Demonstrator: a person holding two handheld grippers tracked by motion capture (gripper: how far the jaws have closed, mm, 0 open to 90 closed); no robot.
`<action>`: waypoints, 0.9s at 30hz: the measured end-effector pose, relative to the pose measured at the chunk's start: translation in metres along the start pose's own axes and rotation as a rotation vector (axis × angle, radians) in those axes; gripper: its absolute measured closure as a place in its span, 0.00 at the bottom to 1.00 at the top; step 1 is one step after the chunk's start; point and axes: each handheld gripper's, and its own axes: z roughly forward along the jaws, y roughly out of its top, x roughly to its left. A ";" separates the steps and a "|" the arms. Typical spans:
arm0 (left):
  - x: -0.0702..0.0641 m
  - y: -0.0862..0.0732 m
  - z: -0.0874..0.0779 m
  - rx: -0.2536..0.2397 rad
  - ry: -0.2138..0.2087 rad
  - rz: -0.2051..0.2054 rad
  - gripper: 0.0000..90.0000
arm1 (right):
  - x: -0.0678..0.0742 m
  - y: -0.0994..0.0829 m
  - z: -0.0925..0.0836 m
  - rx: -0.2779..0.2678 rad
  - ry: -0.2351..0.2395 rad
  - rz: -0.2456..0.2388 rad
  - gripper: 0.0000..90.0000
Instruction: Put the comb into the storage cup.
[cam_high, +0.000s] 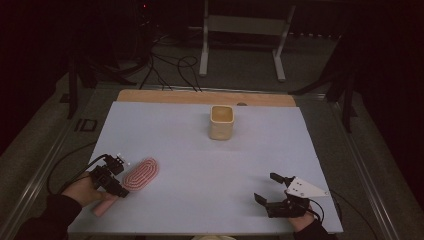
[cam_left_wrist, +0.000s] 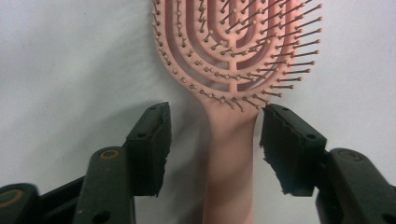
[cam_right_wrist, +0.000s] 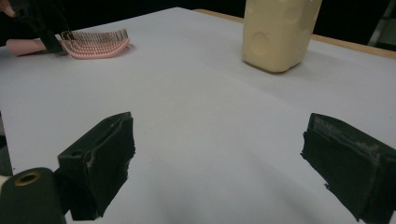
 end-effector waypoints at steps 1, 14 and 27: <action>0.000 0.000 0.000 0.000 -0.001 0.002 0.53 | 0.000 0.000 0.000 0.002 -0.003 -0.005 0.10; -0.002 0.005 0.003 0.030 -0.009 0.009 0.66 | 0.000 0.001 -0.001 -0.001 -0.003 -0.011 0.10; 0.000 0.004 0.004 0.032 -0.033 0.005 0.74 | 0.000 0.000 0.000 0.002 -0.002 -0.004 0.10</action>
